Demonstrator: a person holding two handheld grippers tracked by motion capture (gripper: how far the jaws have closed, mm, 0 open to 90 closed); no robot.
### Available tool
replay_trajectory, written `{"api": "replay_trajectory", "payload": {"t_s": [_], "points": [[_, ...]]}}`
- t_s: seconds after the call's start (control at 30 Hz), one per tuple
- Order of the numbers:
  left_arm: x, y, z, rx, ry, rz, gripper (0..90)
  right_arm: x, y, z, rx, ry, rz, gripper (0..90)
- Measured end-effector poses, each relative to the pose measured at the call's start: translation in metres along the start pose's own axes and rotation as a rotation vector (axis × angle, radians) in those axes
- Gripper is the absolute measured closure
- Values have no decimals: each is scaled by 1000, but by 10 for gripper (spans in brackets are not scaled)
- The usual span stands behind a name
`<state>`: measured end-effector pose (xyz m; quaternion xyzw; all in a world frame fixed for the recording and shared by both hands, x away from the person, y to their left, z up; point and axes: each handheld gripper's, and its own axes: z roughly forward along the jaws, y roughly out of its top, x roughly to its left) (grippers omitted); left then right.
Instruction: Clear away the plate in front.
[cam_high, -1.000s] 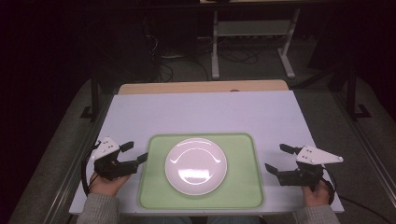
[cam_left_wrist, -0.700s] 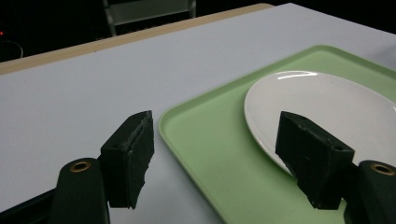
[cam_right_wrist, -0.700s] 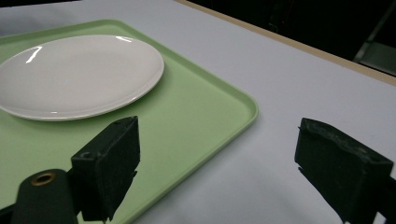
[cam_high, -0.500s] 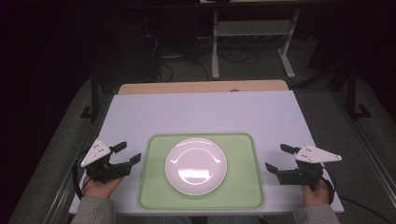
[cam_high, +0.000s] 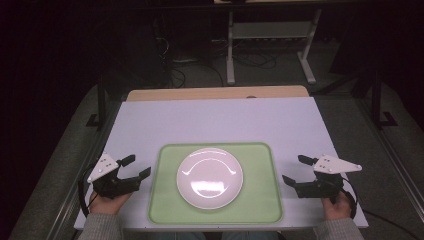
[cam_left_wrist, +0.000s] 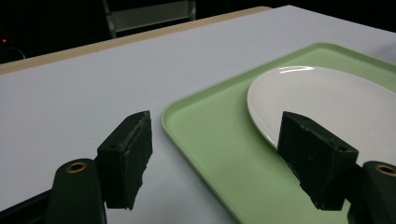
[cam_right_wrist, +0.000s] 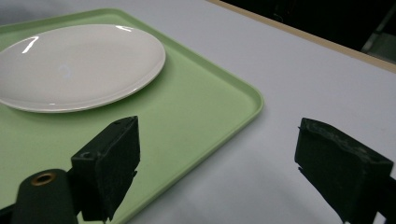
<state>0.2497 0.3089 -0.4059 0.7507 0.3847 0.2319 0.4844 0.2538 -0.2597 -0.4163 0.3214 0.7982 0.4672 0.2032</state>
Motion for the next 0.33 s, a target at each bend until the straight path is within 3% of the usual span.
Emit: {"api": "replay_trajectory", "payload": {"t_s": [0.33], "points": [[2, -4, 3, 5, 13, 14, 261, 1, 0, 1, 2, 8, 1, 132]]}}
